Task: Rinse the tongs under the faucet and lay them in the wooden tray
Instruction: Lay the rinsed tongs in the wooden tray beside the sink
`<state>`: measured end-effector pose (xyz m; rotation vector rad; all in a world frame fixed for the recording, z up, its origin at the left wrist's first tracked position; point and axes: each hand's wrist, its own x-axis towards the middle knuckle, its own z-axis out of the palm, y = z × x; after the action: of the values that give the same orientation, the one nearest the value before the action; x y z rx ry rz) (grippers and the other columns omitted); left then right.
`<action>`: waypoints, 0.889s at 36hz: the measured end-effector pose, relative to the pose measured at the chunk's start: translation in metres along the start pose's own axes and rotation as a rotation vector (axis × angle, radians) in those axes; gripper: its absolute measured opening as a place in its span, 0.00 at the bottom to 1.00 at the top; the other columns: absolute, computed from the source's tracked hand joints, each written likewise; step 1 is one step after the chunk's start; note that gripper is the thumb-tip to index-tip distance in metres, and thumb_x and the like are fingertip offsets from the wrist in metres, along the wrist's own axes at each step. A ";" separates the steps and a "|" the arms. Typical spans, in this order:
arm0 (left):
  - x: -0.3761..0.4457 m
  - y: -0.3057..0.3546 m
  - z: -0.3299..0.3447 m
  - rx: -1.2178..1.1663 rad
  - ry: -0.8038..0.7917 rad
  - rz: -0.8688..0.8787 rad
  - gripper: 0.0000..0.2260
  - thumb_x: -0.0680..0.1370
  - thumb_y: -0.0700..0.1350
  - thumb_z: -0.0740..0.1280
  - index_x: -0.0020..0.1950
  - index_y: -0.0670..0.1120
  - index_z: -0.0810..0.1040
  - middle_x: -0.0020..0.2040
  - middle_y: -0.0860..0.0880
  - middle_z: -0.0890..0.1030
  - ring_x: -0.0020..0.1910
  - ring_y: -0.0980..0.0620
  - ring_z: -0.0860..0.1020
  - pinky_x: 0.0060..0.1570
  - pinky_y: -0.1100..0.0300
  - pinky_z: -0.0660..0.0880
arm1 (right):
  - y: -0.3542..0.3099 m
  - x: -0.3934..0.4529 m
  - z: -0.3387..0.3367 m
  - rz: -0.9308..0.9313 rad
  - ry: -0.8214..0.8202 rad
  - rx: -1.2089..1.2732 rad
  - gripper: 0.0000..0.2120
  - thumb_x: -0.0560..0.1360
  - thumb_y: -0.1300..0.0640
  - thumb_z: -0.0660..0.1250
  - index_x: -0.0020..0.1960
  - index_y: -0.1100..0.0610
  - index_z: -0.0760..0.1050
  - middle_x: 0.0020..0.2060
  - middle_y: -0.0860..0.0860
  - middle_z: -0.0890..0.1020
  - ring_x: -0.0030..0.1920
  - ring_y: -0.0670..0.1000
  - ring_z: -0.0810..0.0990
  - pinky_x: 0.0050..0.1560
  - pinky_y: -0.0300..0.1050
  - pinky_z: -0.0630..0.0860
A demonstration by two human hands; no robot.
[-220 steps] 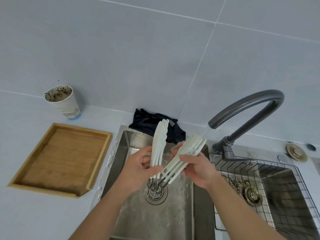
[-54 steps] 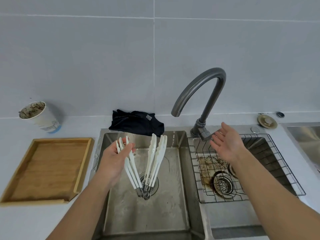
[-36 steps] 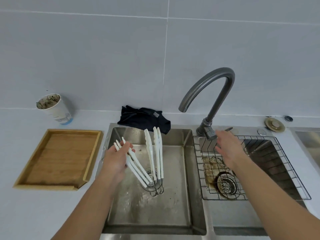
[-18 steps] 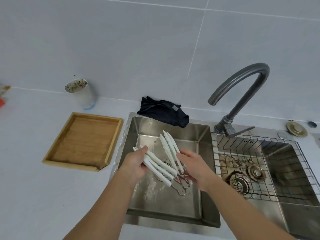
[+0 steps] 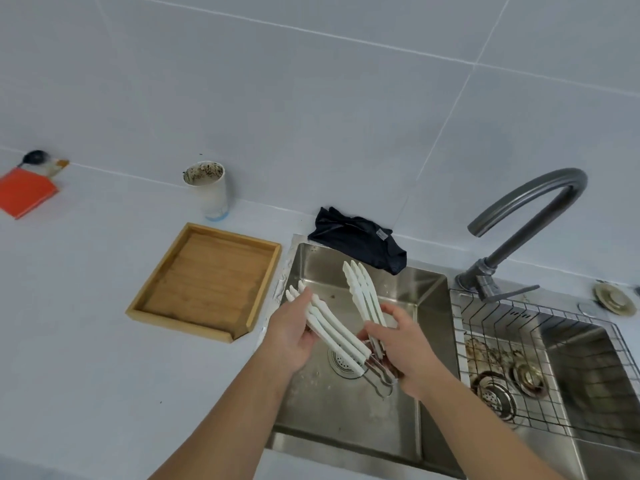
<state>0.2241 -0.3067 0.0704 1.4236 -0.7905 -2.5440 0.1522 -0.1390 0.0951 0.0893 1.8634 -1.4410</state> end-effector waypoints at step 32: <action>0.005 0.102 -0.109 0.318 -0.158 0.178 0.11 0.78 0.36 0.71 0.60 0.41 0.78 0.45 0.41 0.86 0.46 0.42 0.87 0.47 0.45 0.84 | -0.019 0.020 0.167 -0.089 0.053 0.166 0.12 0.80 0.61 0.66 0.61 0.49 0.75 0.45 0.57 0.88 0.40 0.54 0.87 0.38 0.49 0.83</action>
<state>0.2961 -0.4374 0.0710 1.1699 -1.3340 -2.4981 0.2160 -0.2959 0.0865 0.1280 1.8069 -1.6683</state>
